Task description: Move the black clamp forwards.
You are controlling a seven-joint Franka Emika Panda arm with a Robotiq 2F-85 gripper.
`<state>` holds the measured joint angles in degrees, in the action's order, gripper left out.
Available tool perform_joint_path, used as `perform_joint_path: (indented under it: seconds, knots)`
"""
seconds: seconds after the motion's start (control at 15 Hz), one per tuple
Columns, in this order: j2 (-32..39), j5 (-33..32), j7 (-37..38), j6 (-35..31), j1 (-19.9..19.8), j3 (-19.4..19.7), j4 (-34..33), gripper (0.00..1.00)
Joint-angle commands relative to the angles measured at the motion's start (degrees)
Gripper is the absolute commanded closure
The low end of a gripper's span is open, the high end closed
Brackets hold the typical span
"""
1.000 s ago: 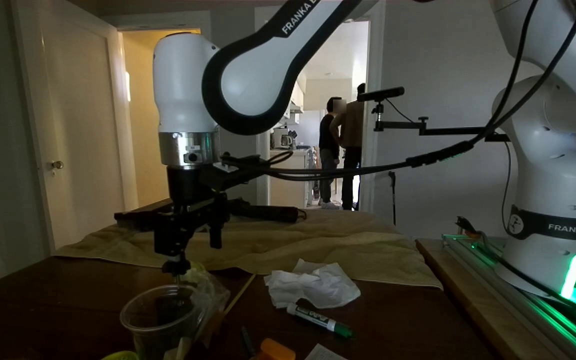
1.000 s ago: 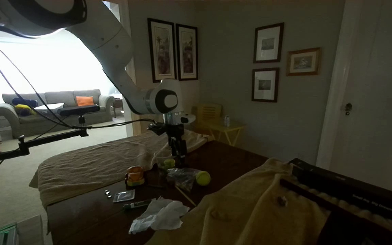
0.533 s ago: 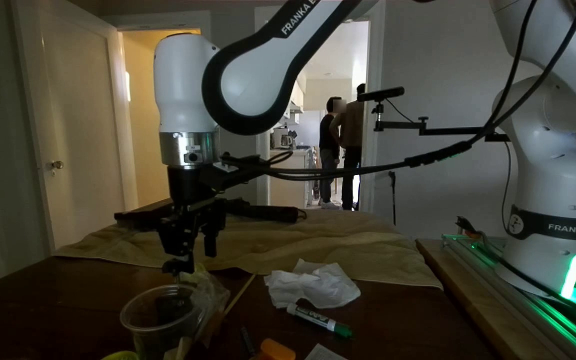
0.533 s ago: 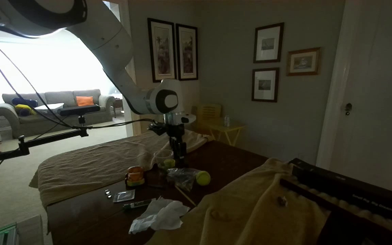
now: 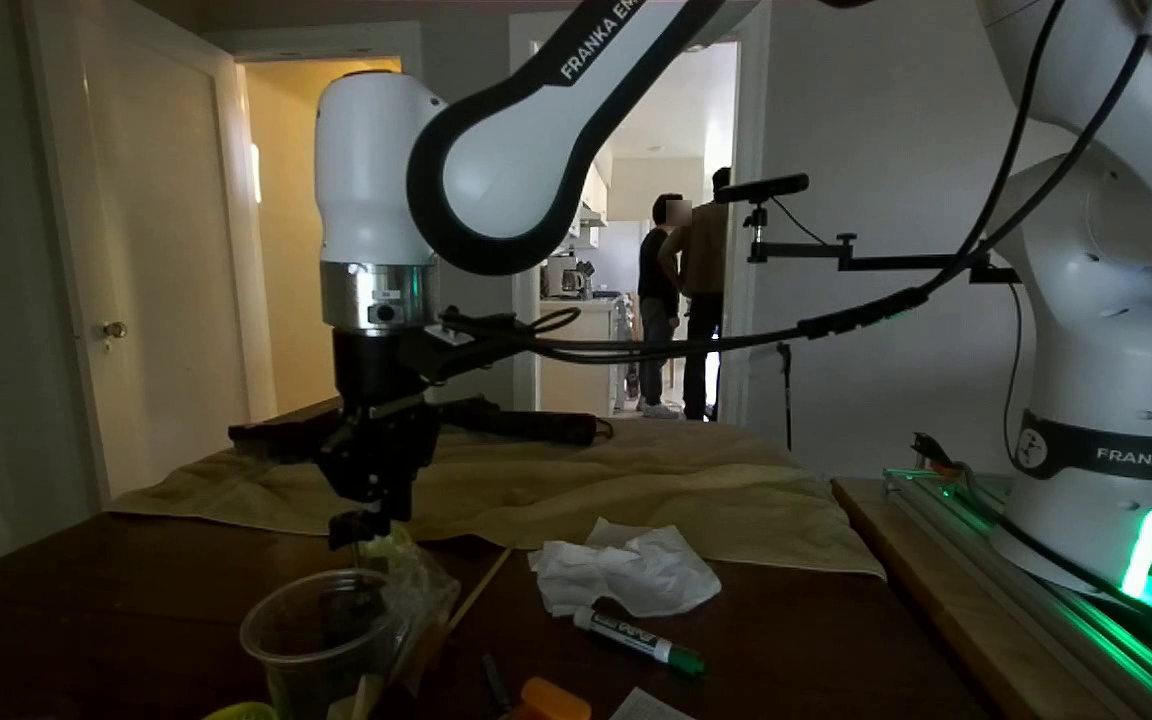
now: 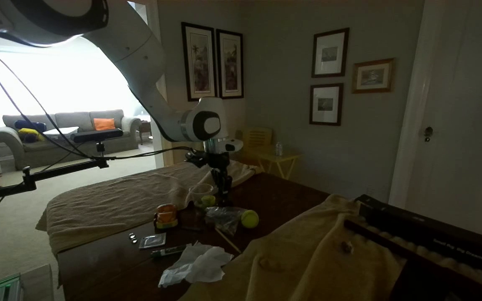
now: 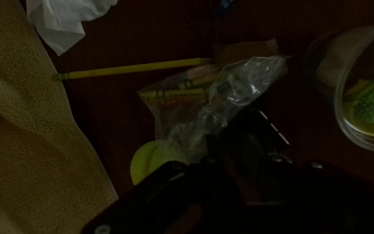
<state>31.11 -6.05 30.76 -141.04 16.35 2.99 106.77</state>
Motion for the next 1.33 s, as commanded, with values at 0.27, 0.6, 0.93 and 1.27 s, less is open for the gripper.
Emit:
perform_joint_path:
  seconds: [0.27, 0.6, 0.93, 1.27]
  knots:
    - [-1.8, -0.1, -2.1, 0.3, 0.0, -0.8, 2.8, 0.13]
    - [-1.9, 0.3, -3.0, 0.4, -0.3, -1.2, 3.0, 0.00]
    - [-1.4, 1.2, -0.6, -1.7, -0.3, -0.7, 2.5, 0.00]
    - [-0.7, 2.6, 1.5, -3.9, -0.9, -0.6, 2.1, 0.00]
